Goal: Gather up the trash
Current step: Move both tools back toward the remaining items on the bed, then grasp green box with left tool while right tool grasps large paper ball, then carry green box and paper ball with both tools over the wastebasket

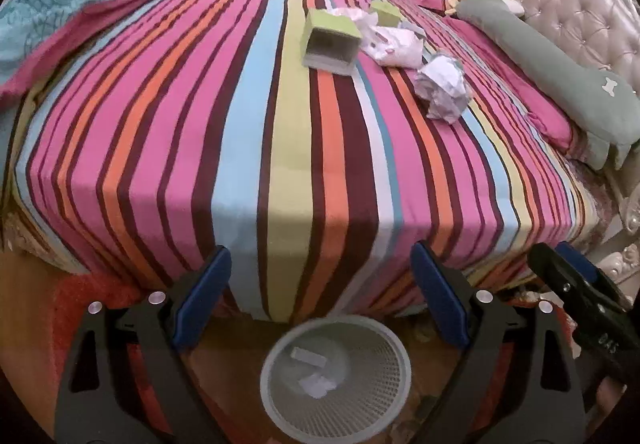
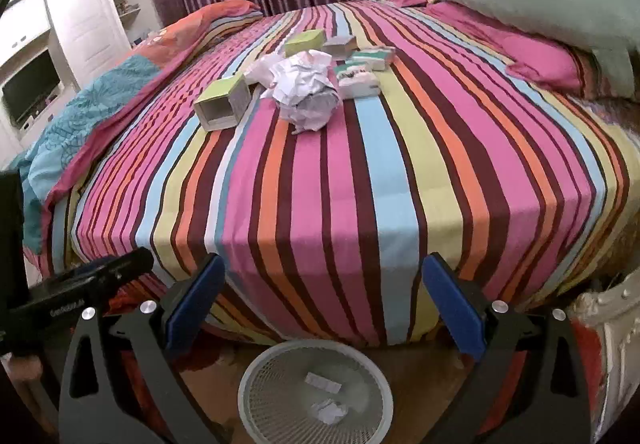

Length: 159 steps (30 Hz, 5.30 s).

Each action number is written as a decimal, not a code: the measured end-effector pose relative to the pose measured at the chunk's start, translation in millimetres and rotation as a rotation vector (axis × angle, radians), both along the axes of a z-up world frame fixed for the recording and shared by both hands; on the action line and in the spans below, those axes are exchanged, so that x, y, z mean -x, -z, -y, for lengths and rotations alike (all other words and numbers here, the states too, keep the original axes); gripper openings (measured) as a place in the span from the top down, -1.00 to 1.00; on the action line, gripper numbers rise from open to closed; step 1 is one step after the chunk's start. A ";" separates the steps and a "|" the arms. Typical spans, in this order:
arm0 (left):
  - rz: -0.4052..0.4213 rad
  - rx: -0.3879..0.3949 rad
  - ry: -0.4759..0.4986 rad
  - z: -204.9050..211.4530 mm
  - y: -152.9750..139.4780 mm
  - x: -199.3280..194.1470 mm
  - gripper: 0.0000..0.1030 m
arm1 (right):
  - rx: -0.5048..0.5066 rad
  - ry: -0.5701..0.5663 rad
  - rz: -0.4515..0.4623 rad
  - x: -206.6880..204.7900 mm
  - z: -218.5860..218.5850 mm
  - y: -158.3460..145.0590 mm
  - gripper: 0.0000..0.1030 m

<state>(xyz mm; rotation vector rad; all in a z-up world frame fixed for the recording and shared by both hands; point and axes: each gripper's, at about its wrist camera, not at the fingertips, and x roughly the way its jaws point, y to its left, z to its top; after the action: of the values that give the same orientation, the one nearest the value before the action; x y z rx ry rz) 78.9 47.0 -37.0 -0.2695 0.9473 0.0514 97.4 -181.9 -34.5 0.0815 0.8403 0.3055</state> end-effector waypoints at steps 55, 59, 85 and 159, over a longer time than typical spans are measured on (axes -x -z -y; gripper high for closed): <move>-0.054 -0.040 -0.042 -28.9 -2.4 -263.7 -0.72 | 0.137 -0.055 0.014 -172.6 -70.5 10.9 -0.84; -0.088 -0.028 -0.049 -30.6 6.7 -268.8 -0.72 | 0.146 -0.053 -0.001 -180.9 -70.7 13.7 -0.82; -0.050 -0.009 -0.050 -33.6 -5.2 -213.0 -0.15 | 0.019 0.005 -0.044 -150.4 -22.0 -5.6 -0.15; -0.774 0.175 0.152 54.4 192.9 14.2 -0.15 | -0.038 -0.011 -0.971 7.2 3.8 201.3 -0.15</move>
<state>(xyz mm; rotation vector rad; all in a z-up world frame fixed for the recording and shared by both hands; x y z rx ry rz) 64.7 -7.4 -230.0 -0.3459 1.7437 -0.0743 90.2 -185.7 -235.8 0.2731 1.7975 0.2872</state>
